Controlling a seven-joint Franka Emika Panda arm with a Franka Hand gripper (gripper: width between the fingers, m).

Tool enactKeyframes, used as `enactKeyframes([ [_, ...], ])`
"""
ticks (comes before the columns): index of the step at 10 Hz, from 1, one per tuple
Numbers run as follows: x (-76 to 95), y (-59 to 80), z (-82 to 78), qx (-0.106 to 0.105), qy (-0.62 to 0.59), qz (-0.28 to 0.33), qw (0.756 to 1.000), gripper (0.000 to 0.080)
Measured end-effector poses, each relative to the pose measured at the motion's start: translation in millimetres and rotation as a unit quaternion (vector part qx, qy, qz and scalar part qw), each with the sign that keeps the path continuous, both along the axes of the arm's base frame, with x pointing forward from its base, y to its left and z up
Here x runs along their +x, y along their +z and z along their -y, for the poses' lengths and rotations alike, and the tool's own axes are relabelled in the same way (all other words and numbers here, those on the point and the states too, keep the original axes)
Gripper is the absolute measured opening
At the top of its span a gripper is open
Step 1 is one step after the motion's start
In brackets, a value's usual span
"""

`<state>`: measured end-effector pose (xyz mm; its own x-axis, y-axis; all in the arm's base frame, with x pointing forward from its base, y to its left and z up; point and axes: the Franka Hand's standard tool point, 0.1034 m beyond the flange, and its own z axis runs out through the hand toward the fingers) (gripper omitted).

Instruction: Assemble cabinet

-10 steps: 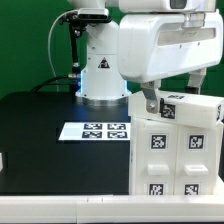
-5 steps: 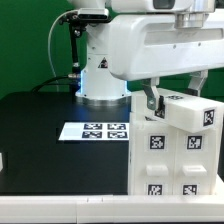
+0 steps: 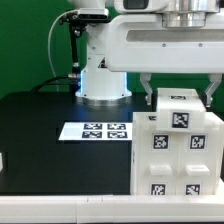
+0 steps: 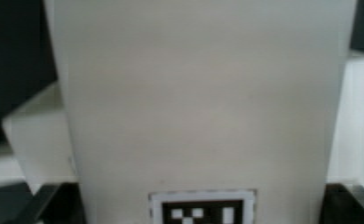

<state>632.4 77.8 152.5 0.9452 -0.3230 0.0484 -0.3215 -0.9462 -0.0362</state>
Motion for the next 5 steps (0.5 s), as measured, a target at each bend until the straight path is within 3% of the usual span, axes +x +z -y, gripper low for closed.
enactKeyframes([
  [1,0.7,1.4,1.1,0.027,-0.098,-0.003,0.995,0.0555],
  [5,-0.9,0.7,0.5,0.033,-0.209,-0.013,0.977,0.0555],
])
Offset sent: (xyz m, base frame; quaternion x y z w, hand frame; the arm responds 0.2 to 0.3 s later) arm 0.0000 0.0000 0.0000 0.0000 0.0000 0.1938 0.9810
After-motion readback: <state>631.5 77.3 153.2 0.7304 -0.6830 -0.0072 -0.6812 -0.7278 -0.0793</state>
